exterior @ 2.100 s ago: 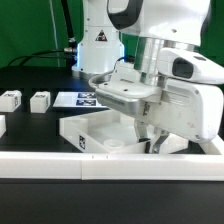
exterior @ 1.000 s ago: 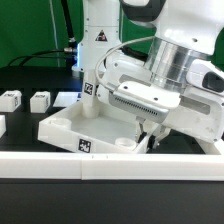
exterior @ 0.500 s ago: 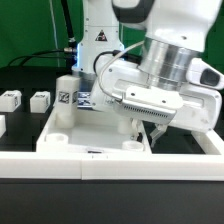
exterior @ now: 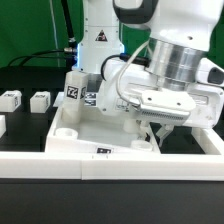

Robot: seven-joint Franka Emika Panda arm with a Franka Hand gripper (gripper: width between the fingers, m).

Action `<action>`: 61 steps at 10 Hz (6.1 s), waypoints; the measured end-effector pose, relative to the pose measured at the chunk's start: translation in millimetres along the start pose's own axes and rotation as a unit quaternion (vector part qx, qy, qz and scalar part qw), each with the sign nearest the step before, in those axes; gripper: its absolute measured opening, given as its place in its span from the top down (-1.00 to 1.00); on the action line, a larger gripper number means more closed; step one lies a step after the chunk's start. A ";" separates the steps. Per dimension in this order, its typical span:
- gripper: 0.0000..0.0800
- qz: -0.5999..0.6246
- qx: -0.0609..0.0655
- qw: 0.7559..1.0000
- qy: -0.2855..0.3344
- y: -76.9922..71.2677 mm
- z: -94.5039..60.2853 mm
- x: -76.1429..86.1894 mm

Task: Assemble square table

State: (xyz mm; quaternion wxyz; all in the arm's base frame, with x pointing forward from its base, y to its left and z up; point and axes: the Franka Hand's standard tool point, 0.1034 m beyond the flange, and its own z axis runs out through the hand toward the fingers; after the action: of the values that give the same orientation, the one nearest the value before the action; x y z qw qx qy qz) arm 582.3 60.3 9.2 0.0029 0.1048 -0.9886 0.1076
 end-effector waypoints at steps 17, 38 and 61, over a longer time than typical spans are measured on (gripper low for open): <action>0.79 0.060 -0.006 0.997 0.043 58.0 -17.4 -18.0; -0.62 0.133 0.040 0.990 0.025 -29.8 -90.0 -7.7; -0.62 0.886 0.094 0.452 0.045 -186.5 -63.9 152.8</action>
Offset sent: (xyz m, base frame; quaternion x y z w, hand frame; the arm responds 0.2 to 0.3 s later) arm 0.0000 0.0000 0.0000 0.0000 0.0000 0.0000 1.0000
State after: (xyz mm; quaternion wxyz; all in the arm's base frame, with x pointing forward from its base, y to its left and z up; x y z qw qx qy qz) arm 470.6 -135.7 115.5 -0.0590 -0.8330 -0.5296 0.1492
